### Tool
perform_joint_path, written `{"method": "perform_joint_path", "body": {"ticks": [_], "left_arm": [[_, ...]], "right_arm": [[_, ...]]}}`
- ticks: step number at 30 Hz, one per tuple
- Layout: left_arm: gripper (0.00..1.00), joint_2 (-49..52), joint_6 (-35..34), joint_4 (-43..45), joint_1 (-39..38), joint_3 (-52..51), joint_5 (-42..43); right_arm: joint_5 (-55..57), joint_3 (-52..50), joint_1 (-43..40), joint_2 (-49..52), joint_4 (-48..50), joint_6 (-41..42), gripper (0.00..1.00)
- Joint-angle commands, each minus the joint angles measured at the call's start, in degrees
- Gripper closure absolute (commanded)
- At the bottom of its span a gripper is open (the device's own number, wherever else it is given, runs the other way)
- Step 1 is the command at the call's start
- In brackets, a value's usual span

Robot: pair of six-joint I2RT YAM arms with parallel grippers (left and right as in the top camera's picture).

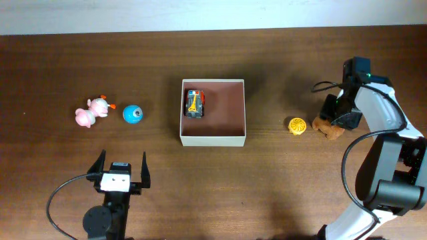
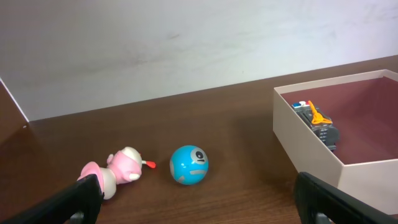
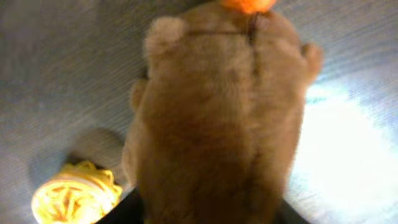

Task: Pack container
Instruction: 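Grasp the brown plush bear with the right gripper and lift it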

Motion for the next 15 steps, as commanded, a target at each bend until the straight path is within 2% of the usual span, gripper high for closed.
{"method": "perform_joint_path", "body": {"ticks": [1,3,8,11,15], "left_arm": [[0.00,-0.4,0.7,-0.1,-0.2,-0.3,-0.2],[0.00,-0.4,0.7,-0.1,-0.2,-0.3,-0.2],[0.00,-0.4,0.7,-0.1,-0.2,-0.3,-0.2],[0.00,-0.4,0.7,-0.1,-0.2,-0.3,-0.2],[0.00,-0.4,0.7,-0.1,-0.2,-0.3,-0.2]], "right_arm": [[-0.5,-1.0,-0.2,0.1,0.7,0.3,0.74],[-0.5,-1.0,-0.2,0.1,0.7,0.3,0.80],[-1.0,0.2,-0.2,0.1,-0.9,0.3,0.85],[-3.1,4.2,-0.2,0.0,-4.5,0.3,0.89],[-8.2,11.2,-0.1,-0.3,-9.9,-1.7,0.89]]}}
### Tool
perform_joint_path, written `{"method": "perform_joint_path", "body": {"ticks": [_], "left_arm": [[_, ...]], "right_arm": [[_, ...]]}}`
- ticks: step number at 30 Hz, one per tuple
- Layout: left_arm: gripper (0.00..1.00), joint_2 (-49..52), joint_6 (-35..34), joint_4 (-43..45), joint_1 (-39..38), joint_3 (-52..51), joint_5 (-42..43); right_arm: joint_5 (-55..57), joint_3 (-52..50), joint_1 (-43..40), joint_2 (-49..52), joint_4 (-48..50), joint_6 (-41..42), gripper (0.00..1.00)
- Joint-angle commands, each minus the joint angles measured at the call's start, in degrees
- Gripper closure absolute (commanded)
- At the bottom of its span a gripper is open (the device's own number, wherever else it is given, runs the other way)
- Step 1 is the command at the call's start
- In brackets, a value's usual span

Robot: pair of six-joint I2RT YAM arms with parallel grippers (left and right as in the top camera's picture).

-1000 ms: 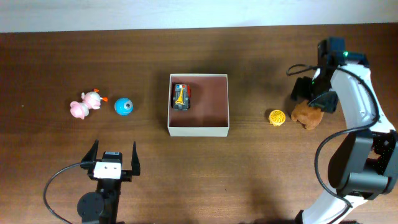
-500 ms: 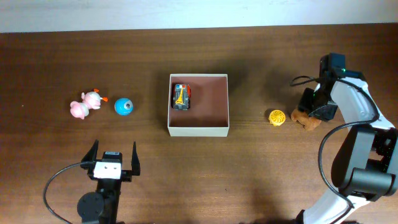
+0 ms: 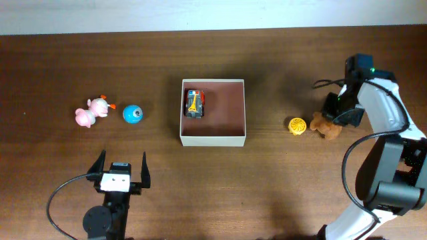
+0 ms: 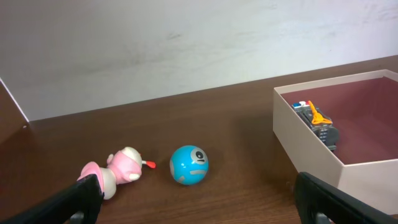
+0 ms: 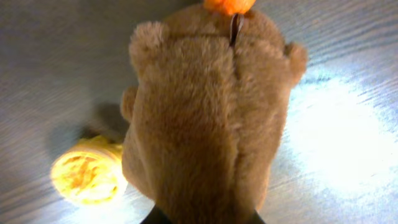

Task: Pack container
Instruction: 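Grasp the brown plush bear with the right gripper and lift it, then carry the bear left with the right gripper into the box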

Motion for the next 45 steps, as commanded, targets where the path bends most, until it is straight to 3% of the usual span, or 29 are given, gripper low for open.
{"method": "perform_joint_path", "body": {"ticks": [1,11,15,21,28,34,45], "left_arm": [[0.01,-0.4,0.7,-0.1,-0.2,-0.3,-0.2],[0.00,-0.4,0.7,-0.1,-0.2,-0.3,-0.2],[0.00,-0.4,0.7,-0.1,-0.2,-0.3,-0.2],[0.00,-0.4,0.7,-0.1,-0.2,-0.3,-0.2],[0.00,-0.4,0.7,-0.1,-0.2,-0.3,-0.2],[0.00,-0.4,0.7,-0.1,-0.2,-0.3,-0.2],[0.00,-0.4,0.7,-0.1,-0.2,-0.3,-0.2]], "right_arm": [[-7.4,8.4,0.0,-0.3,-3.8,-2.8,0.89],[-44.6,28.8,3.8,-0.4,-16.1,-18.7,0.88],[-49.2,30.2,8.7,-0.4,-16.2,-20.2,0.88],[-39.1,29.3,20.5,-0.1,-15.6,-21.5,0.88],[-18.5,28.4,32.6,2.1,-12.2,-10.6,0.88],[-9.5,27.9,36.3,4.3,-10.0,-2.4,0.89],[-7.3,18.6,37.1,4.8,-3.5,0.9,0.89]]}}
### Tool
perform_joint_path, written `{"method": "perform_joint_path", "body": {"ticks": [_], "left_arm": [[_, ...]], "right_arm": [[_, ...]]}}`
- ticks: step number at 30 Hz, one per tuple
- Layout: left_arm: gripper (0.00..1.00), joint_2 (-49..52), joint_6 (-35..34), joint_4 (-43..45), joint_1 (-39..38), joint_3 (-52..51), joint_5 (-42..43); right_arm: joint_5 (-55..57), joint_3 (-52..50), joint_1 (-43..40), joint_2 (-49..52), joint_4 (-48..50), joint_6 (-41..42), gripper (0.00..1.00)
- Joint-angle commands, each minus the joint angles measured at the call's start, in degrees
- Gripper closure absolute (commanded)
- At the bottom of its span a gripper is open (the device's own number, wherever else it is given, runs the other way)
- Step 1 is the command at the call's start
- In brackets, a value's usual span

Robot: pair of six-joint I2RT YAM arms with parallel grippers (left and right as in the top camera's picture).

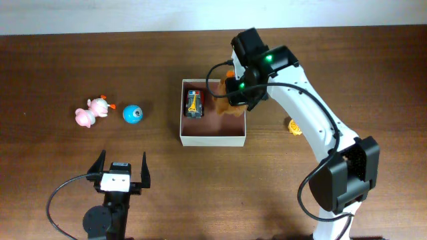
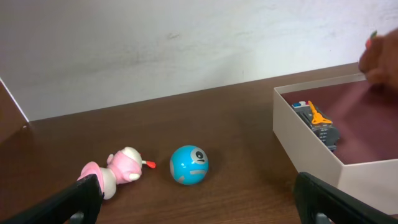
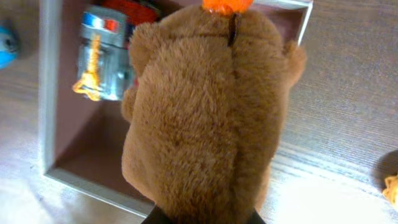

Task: Pack container
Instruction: 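Carry the bear left with the right gripper into the box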

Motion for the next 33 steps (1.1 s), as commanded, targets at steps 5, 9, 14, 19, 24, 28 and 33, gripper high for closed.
{"method": "perform_joint_path", "body": {"ticks": [5,9,14,19,24,28,33], "left_arm": [[0.00,-0.4,0.7,-0.1,-0.2,-0.3,-0.2],[0.00,-0.4,0.7,-0.1,-0.2,-0.3,-0.2],[0.00,-0.4,0.7,-0.1,-0.2,-0.3,-0.2],[0.00,-0.4,0.7,-0.1,-0.2,-0.3,-0.2],[0.00,-0.4,0.7,-0.1,-0.2,-0.3,-0.2],[0.00,-0.4,0.7,-0.1,-0.2,-0.3,-0.2],[0.00,-0.4,0.7,-0.1,-0.2,-0.3,-0.2]], "right_arm": [[1.7,-6.5,0.6,0.4,3.7,1.7,0.89],[1.7,-6.7,0.6,0.4,5.0,1.7,0.70],[1.7,-6.7,0.6,0.4,6.6,1.0,0.47],[-0.3,-6.7,0.6,0.4,8.8,-0.3,0.46],[-5.2,-6.3,0.6,0.2,8.3,-1.2,0.46],[-10.4,-3.9,0.7,0.0,2.9,-2.0,0.47],[-10.5,-2.4,2.4,0.0,-5.0,-3.5,0.59]]}}
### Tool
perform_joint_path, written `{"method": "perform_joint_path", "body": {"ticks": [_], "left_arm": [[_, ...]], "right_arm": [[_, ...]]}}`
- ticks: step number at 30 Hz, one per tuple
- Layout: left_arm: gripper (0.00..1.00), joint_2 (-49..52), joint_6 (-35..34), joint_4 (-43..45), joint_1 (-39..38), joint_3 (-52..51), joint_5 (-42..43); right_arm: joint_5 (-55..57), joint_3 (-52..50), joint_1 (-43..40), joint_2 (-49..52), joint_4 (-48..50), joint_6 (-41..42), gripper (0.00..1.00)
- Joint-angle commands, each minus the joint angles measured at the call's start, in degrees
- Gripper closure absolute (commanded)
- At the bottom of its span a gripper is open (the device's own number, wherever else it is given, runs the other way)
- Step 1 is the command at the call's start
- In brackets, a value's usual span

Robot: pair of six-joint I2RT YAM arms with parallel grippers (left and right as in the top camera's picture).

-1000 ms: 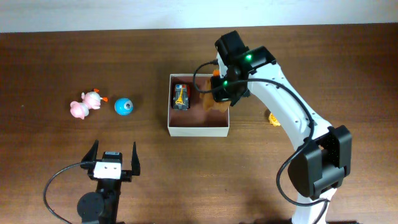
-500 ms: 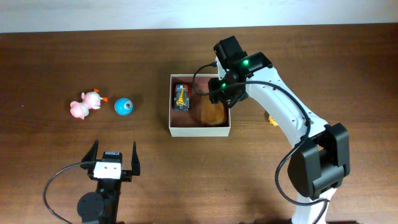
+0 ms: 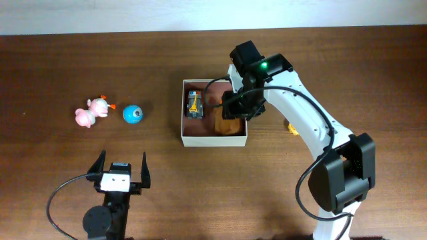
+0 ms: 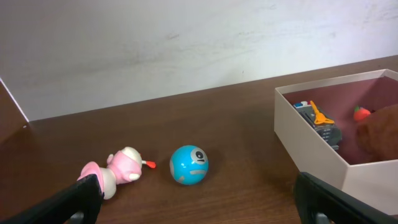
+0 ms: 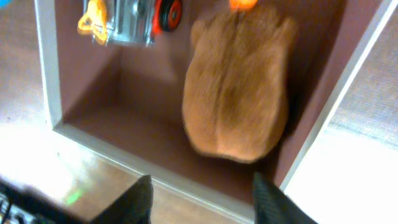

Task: Pack container
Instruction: 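Carry the bear left with the right gripper into the box, then lower the bear beside the truck and open the right gripper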

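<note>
The white box (image 3: 213, 140) with a maroon floor stands mid-table. A small toy car (image 3: 194, 103) lies along its left wall. The brown plush (image 3: 228, 123) rests on the floor at the box's right side, also in the right wrist view (image 5: 239, 106). My right gripper (image 5: 202, 193) hangs open just above the plush, its fingers apart and touching nothing; from overhead it (image 3: 237, 110) is over the box. My left gripper (image 4: 199, 211) stands open near the front edge, holding nothing. The box wall (image 4: 311, 143) and the car (image 4: 320, 121) show on its right.
A pink pig toy (image 3: 91, 111) and a blue ball (image 3: 133, 114) lie on the table left of the box. A yellow toy (image 3: 292, 127) sits right of the box, partly hidden by my right arm.
The right gripper held the plush above the box's right side. Now the plush lies on the box floor and the gripper is open over it. The left arm has not moved.
The plush lay at the far right of the table beside the yellow toy, with my right gripper on it. Then the gripper held it there, then over the box. Now it lies released in the box beside the car.
</note>
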Motion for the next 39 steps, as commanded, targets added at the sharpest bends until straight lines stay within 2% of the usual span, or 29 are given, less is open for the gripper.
{"method": "perform_joint_path", "body": {"ticks": [1,2,6,9,30,39], "left_arm": [[0.00,-0.4,0.7,-0.1,-0.2,-0.3,-0.2],[0.00,-0.4,0.7,-0.1,-0.2,-0.3,-0.2],[0.00,-0.4,0.7,-0.1,-0.2,-0.3,-0.2],[0.00,-0.4,0.7,-0.1,-0.2,-0.3,-0.2],[0.00,-0.4,0.7,-0.1,-0.2,-0.3,-0.2],[0.00,-0.4,0.7,-0.1,-0.2,-0.3,-0.2]], "right_arm": [[-2.2,1.9,2.3,-0.1,-2.8,-1.8,0.64],[-1.9,1.8,2.7,-0.1,-3.2,-2.0,0.67],[1.1,1.5,4.6,0.0,-2.5,-1.7,0.90],[2.5,0.1,5.3,0.1,-1.0,-1.1,0.96],[5.9,-12.5,5.2,0.1,10.6,0.6,0.96],[16.1,-13.7,5.2,0.1,15.8,0.5,0.96]]}}
